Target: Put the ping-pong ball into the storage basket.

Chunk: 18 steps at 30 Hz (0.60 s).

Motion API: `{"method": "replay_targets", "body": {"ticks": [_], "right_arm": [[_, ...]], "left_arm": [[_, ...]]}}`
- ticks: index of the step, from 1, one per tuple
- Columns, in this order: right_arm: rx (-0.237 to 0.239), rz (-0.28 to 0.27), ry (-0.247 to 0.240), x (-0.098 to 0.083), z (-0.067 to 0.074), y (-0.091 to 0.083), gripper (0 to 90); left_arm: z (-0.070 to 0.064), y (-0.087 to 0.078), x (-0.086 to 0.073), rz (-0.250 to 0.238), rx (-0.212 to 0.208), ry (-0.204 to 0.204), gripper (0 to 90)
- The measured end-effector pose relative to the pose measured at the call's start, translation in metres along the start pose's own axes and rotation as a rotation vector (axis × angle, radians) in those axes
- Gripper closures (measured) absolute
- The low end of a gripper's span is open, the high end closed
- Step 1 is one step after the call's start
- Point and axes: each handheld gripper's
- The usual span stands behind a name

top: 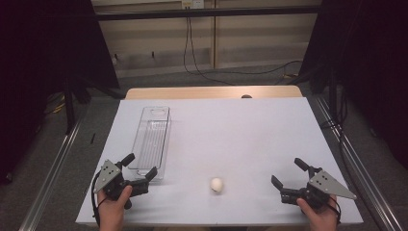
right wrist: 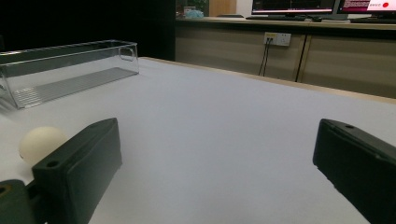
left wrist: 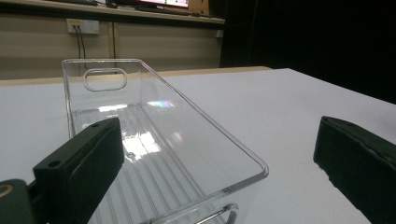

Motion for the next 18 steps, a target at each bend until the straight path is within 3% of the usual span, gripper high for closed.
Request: {"method": "replay_targets", "body": {"ticks": [7,18], "right_arm": [[0.008,0.001,-0.002,0.0004,0.0014,-0.0008,0.9],[0.017,-0.002,-0.005,0.0005,0.0021,0.0004,1.2]], "left_arm": [[-0.0018,-0.0001,0.0016,0.002,-0.009,0.006,1.9],[-0.0099,0.0039,0.0052,0.001,-0.036,-0.018,1.9]]}}
Point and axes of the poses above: each handheld gripper's, and its own axes: y roughly forward along the jaws, x roughly out of its top, z roughly to its left, and after that the axes turned 3 degrees about -y, right-handed
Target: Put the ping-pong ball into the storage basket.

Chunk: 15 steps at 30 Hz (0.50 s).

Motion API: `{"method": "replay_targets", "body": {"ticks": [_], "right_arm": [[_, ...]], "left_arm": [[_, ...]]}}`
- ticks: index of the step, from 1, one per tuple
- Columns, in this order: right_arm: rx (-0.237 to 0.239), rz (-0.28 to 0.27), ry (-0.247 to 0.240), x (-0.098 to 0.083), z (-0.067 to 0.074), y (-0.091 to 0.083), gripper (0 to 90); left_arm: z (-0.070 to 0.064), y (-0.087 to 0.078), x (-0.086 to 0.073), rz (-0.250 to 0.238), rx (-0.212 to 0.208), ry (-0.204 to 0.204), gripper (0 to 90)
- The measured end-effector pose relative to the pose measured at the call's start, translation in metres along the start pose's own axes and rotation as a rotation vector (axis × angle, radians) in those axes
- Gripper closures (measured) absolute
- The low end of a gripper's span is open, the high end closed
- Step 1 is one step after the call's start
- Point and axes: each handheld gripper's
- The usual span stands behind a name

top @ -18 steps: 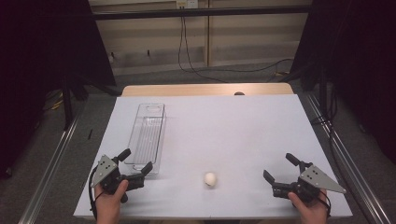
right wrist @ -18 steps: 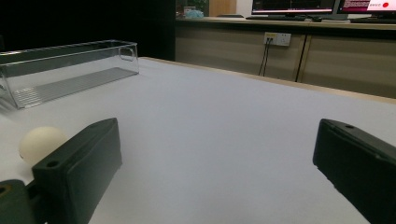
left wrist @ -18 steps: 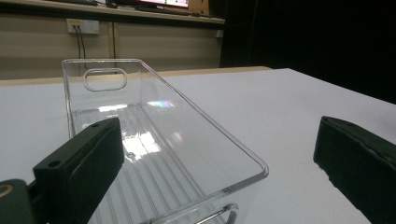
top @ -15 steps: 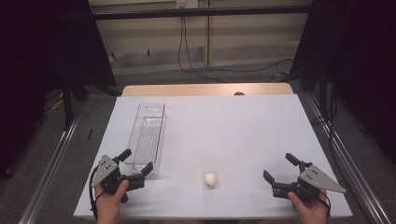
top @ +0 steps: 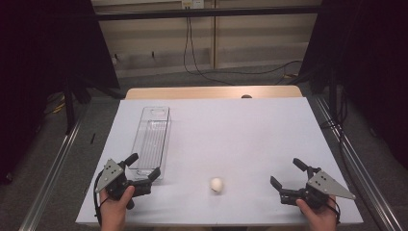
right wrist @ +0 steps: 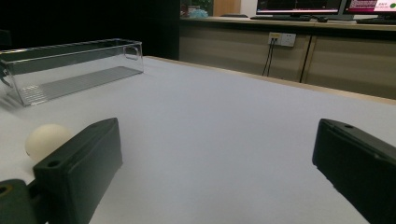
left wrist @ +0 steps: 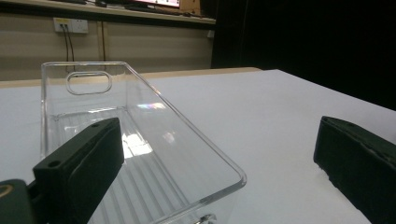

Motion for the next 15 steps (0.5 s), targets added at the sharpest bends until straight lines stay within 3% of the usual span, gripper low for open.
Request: {"method": "replay_targets", "body": {"ticks": [6,9,15], "right_arm": [[0.003,0.001,0.001,0.0,0.0,-0.001,1.2],[0.003,-0.001,0.001,0.0,0.0,-0.001,1.2],[0.007,-0.002,0.003,0.0,0.0,-0.001,1.2]], "left_arm": [[-0.005,0.004,0.002,0.003,-0.032,0.007,1.7],[-0.008,0.006,0.002,0.005,-0.034,-0.008,1.7],[-0.014,0.012,0.003,0.018,-0.047,0.003,1.5]]}}
Point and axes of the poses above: each handheld gripper's, and its own axes: y roughly forward along the jaws, x roughly out of its top, z roughly to its left, and after that the axes turned 3 degrees about -y, right-handed
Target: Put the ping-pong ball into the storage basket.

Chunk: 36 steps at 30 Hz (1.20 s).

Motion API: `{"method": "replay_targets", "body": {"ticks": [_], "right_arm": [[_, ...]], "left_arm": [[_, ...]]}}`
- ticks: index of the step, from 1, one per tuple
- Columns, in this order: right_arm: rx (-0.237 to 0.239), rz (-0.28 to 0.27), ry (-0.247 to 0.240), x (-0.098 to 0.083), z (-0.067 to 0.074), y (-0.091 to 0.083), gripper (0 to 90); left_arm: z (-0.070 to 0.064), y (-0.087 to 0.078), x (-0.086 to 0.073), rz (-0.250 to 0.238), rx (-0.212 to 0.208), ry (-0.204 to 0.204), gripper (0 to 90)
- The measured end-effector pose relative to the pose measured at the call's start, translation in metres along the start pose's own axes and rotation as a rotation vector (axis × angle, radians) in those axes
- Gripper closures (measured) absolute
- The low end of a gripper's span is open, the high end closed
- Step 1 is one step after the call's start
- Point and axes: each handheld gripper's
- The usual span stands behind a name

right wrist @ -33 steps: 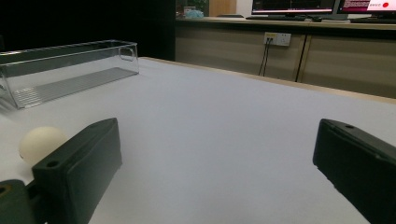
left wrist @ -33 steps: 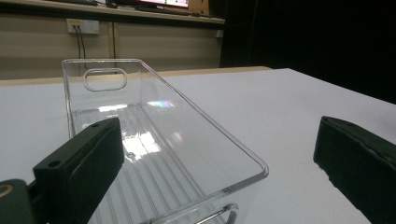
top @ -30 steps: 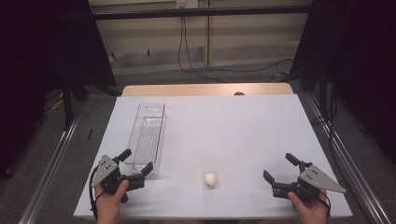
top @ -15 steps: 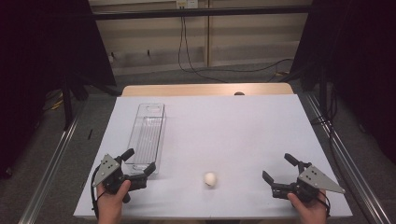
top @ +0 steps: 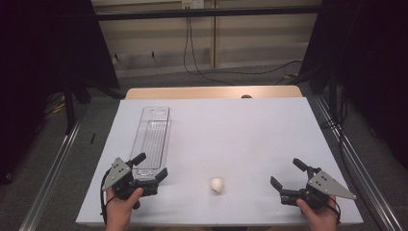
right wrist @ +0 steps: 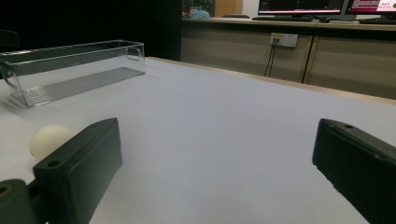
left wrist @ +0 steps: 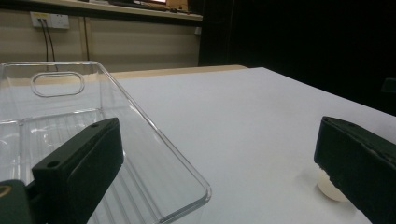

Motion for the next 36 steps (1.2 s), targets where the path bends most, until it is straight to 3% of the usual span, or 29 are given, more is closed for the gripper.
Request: {"method": "replay_targets", "body": {"ticks": [1,3,15,18,19,22,23,30,31,33,34,36], "right_arm": [[0.0,0.0,0.0,0.0,0.0,0.0,1.2],[0.0,-0.002,0.004,0.0,0.0,0.0,1.2],[0.003,-0.002,0.004,0.0,0.0,0.0,1.2],[0.006,-0.003,0.004,0.001,0.0,0.0,1.2],[0.006,-0.004,0.001,0.001,0.0,0.0,1.2],[0.002,-0.005,0.001,0.0,0.0,0.0,1.2],[0.002,-0.003,0.002,0.0,0.0,0.0,1.2],[0.001,-0.004,0.002,0.0,0.0,0.0,1.2],[0.001,-0.004,0.002,0.0,0.0,0.0,1.2],[0.004,-0.003,0.001,0.0,0.0,-0.001,1.2],[0.005,-0.005,0.002,0.001,0.0,-0.001,1.2],[0.004,-0.009,-0.002,0.001,0.0,-0.001,1.2]], "left_arm": [[0.001,0.0,0.0,0.019,-0.011,0.024,1.5],[-0.003,0.003,0.0,0.004,-0.016,-0.002,1.5],[-0.012,0.015,0.003,0.022,-0.042,-0.001,1.5],[-0.013,0.016,0.004,0.04,-0.055,0.017,1.5],[-0.015,0.018,0.004,0.028,-0.049,0.002,1.5],[-0.015,0.02,0.005,0.045,-0.063,0.026,1.5],[-0.017,0.021,0.005,0.031,-0.062,0.007,1.5],[-0.02,0.026,0.006,0.052,-0.082,0.026,1.5],[-0.022,0.028,0.006,0.043,-0.074,0.01,1.5],[-0.022,0.028,0.006,0.058,-0.081,0.026,1.6],[-0.024,0.03,0.006,0.042,-0.084,0.008,1.5],[-0.024,0.03,0.007,0.057,-0.093,0.024,1.5]]}}
Point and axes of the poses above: each handheld gripper's, and its own axes: y roughly forward along the jaws, x roughly out of its top, z roughly to its left, and after that the axes turned 3 degrees about -y, right-handed
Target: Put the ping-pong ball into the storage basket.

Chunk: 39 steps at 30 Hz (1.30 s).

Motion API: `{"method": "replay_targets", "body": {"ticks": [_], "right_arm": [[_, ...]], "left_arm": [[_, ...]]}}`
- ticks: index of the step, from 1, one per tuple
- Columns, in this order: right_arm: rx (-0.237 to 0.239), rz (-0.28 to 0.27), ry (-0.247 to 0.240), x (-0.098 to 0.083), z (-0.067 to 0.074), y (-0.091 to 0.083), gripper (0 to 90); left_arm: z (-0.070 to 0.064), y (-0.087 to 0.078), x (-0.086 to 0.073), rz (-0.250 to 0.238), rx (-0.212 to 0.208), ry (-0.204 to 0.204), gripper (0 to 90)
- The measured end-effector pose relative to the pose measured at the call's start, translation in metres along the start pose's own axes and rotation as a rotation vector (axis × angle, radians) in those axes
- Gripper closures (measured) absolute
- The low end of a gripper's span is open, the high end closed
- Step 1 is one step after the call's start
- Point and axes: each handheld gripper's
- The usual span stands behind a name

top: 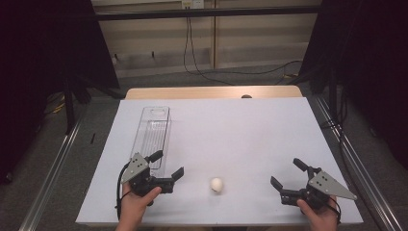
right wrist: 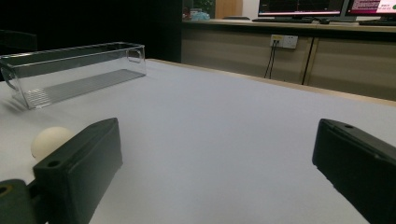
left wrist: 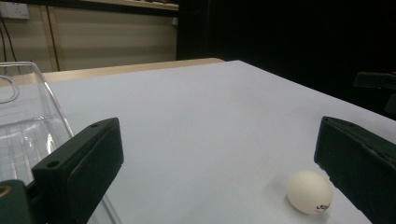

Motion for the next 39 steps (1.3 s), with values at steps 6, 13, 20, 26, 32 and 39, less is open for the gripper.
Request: {"method": "replay_targets", "body": {"ticks": [6,13,20,26,32,39], "right_arm": [[0.003,0.002,0.003,0.0,0.0,0.0,1.1],[-0.001,-0.001,0.0,0.0,0.0,0.0,1.2],[0.003,0.001,0.002,0.0,0.0,0.0,1.0],[0.001,-0.001,0.0,0.0,0.0,0.0,0.9],[0.001,-0.001,-0.001,0.0,0.0,0.0,1.0],[0.001,0.002,0.002,0.0,0.001,0.0,0.9]], "left_arm": [[-0.003,0.004,0.001,0.01,0.001,0.002,1.5],[-0.006,0.008,0.001,0.021,-0.007,0.004,1.6],[-0.007,0.01,0.003,0.024,-0.011,0.003,1.6],[-0.009,0.014,0.003,0.027,-0.019,0.002,1.6],[-0.011,0.017,0.003,0.029,-0.03,-0.002,1.6],[-0.015,0.02,0.002,0.052,-0.046,0.009,1.6]]}}
Point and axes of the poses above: each handheld gripper's, and its own axes: y roughly forward along the jaws, x roughly out of its top, z roughly to its left, and after that the axes turned 3 degrees about -y, right-handed
